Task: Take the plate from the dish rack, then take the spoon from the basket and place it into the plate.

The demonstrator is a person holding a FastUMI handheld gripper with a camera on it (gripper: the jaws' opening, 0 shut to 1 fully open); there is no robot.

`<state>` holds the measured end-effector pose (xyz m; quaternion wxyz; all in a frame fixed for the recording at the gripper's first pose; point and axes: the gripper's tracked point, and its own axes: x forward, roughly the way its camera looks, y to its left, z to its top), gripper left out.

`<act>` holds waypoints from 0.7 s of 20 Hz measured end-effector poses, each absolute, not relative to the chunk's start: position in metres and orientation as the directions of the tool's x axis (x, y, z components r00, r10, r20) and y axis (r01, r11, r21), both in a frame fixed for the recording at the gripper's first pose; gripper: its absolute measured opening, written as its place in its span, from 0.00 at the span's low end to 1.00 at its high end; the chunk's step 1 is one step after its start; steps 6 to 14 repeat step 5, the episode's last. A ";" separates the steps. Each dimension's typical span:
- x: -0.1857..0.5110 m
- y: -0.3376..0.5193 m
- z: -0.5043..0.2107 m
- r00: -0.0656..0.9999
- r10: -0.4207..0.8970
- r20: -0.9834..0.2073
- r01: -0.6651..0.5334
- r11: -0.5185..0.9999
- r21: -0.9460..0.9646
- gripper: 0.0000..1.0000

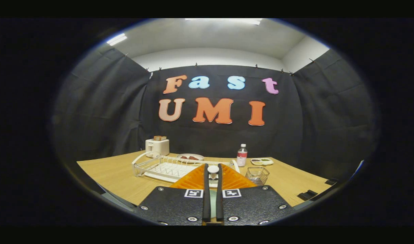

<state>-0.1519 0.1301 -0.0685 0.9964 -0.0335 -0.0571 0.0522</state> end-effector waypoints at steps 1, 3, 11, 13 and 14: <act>-0.152 0.134 -0.074 0.988 0.117 0.103 -0.110 0.991 -0.073 0.06; -0.150 0.142 -0.086 0.988 0.129 0.082 -0.123 0.990 -0.075 0.06; -0.145 0.149 -0.099 0.989 0.140 0.057 -0.135 0.988 -0.074 0.06; -0.145 0.149 -0.099 0.989 0.140 0.057 -0.135 0.988 -0.074 0.06; -0.145 0.149 -0.099 0.989 0.140 0.057 -0.135 0.988 -0.074 0.06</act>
